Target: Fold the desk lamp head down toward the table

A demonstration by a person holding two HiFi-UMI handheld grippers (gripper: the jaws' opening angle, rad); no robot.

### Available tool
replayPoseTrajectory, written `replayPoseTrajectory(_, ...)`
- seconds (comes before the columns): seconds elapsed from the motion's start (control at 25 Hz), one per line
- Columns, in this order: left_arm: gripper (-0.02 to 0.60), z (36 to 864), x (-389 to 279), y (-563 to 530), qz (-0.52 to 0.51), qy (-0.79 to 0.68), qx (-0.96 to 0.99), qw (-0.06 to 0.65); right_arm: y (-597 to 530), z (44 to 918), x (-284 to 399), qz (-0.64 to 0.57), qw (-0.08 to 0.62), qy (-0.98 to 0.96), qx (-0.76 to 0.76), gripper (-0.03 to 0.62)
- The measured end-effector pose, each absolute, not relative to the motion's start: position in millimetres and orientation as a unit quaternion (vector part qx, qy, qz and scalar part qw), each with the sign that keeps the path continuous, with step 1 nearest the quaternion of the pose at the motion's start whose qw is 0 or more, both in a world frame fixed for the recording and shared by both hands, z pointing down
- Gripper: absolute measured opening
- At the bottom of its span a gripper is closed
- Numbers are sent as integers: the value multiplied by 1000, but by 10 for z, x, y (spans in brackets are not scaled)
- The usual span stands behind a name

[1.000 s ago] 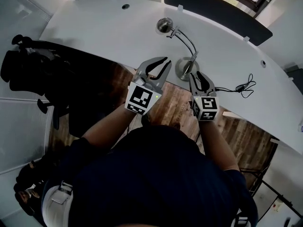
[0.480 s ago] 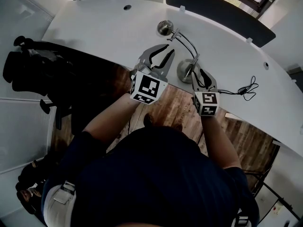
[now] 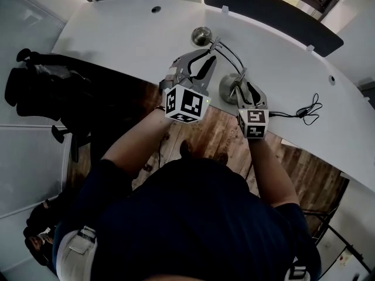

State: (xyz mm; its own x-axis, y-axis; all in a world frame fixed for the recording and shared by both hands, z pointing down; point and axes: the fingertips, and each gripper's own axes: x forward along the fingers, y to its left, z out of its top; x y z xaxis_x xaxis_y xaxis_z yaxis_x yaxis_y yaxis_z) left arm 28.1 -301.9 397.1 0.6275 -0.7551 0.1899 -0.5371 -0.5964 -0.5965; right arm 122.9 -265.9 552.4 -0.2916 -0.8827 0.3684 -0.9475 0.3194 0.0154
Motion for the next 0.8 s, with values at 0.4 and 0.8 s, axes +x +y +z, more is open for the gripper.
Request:
replayPoseTrajectory(0.4,71,3955,353,-3102,-241,369,-847,296,-2918,5579,1214,102,156,-795,578,147)
replayPoseTrajectory(0.8,48,3936,345,-3146,-240,374,-845,297,-3026,5611,1201,87,152,-796,580,118)
